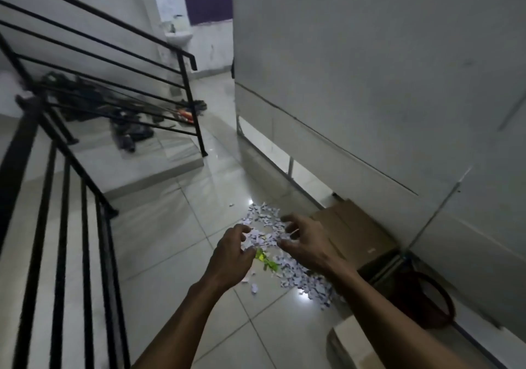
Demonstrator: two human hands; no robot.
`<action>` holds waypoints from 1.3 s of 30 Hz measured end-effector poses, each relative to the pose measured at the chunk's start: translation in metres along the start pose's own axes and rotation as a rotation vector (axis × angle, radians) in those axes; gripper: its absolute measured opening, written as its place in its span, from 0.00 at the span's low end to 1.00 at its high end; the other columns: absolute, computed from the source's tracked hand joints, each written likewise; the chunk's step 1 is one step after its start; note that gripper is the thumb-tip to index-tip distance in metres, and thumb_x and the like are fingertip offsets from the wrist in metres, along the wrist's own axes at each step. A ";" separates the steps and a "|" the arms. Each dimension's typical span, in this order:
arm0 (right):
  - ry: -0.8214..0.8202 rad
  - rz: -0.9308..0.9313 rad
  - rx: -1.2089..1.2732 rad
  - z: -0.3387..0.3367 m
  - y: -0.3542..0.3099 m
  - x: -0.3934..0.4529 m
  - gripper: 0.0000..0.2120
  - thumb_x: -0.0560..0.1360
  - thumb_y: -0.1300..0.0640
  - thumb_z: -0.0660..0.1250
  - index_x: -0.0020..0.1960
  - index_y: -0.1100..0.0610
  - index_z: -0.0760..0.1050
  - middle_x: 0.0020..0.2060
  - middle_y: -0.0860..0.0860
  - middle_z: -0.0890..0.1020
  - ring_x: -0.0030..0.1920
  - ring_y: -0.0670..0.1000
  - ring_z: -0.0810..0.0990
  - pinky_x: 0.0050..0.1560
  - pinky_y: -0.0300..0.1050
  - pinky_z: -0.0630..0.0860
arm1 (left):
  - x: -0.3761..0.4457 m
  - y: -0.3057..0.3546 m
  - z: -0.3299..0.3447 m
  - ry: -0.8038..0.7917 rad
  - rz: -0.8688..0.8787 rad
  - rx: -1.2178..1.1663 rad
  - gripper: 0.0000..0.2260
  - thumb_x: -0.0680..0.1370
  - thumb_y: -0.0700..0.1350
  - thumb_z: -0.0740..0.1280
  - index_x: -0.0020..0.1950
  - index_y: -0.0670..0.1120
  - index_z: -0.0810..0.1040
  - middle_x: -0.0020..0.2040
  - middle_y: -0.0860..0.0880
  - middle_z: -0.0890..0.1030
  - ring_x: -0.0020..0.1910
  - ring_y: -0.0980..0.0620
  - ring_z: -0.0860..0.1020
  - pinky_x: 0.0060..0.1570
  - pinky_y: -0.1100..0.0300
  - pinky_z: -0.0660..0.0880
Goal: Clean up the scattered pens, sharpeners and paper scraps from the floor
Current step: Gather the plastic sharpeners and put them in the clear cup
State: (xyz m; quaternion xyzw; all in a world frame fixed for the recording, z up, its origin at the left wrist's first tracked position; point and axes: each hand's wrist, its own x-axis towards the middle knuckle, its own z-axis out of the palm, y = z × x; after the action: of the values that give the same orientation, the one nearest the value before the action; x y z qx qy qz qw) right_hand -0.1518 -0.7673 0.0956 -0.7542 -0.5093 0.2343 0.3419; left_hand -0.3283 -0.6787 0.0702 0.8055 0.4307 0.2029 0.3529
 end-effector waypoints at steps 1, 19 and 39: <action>-0.007 0.000 -0.002 0.009 -0.009 0.010 0.25 0.72 0.50 0.73 0.67 0.48 0.71 0.54 0.49 0.79 0.51 0.47 0.79 0.54 0.50 0.79 | 0.004 -0.009 -0.010 -0.005 -0.014 0.002 0.17 0.77 0.47 0.67 0.64 0.50 0.70 0.57 0.50 0.73 0.49 0.51 0.76 0.46 0.61 0.72; -0.103 0.121 0.015 0.088 -0.017 0.257 0.24 0.73 0.52 0.72 0.68 0.49 0.71 0.56 0.51 0.77 0.51 0.48 0.78 0.52 0.51 0.81 | 0.231 -0.102 -0.066 -0.120 -0.114 -0.026 0.18 0.78 0.48 0.66 0.66 0.51 0.68 0.58 0.51 0.74 0.49 0.53 0.77 0.48 0.61 0.74; 0.166 0.418 0.072 0.118 0.013 0.495 0.22 0.73 0.52 0.73 0.65 0.52 0.74 0.54 0.50 0.80 0.50 0.47 0.79 0.53 0.50 0.80 | 0.546 -0.148 -0.058 -0.538 0.123 0.029 0.19 0.78 0.47 0.66 0.68 0.49 0.67 0.60 0.48 0.75 0.52 0.51 0.76 0.49 0.61 0.72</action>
State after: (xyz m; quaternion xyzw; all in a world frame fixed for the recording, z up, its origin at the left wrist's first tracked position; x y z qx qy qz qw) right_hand -0.0426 -0.2778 0.0051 -0.8473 -0.3033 0.2551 0.3536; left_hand -0.1476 -0.1425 0.0120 0.8601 0.2748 -0.0034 0.4298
